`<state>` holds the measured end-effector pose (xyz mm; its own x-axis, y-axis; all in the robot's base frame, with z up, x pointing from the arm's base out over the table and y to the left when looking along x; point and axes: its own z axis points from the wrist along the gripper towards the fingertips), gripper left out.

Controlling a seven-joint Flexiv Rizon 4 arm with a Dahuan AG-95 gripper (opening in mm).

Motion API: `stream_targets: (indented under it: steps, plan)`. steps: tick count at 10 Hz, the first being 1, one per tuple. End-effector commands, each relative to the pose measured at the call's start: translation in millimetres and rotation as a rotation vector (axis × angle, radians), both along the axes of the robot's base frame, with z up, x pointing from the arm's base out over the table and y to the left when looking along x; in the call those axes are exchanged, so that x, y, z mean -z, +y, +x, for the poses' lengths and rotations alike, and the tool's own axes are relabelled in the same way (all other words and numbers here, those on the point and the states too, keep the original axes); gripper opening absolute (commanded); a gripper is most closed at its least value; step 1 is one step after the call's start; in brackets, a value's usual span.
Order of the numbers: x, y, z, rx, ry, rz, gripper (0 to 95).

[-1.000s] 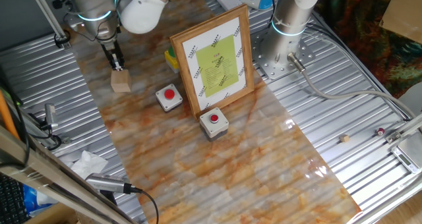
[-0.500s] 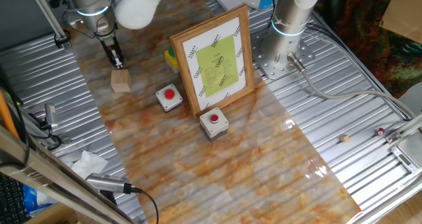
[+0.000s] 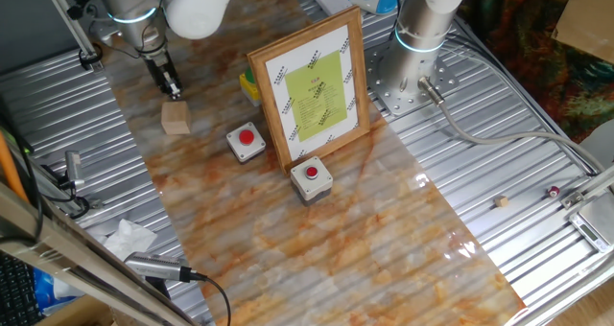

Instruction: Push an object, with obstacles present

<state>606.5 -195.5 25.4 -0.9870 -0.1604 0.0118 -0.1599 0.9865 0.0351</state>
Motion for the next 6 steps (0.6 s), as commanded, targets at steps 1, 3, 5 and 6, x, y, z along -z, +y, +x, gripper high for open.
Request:
stream_targets:
  steps: [1, 3, 5, 6]
  plan:
    - [0.2, -0.1, 0.8, -0.031, 0.006, 0.011, 0.0]
    - [0.2, -0.1, 0.8, -0.049, -0.017, 0.019, 0.0]
    - [0.2, -0.1, 0.8, -0.048, -0.009, 0.011, 0.0]
    - [0.2, -0.1, 0.8, -0.046, -0.009, 0.012, 0.0]
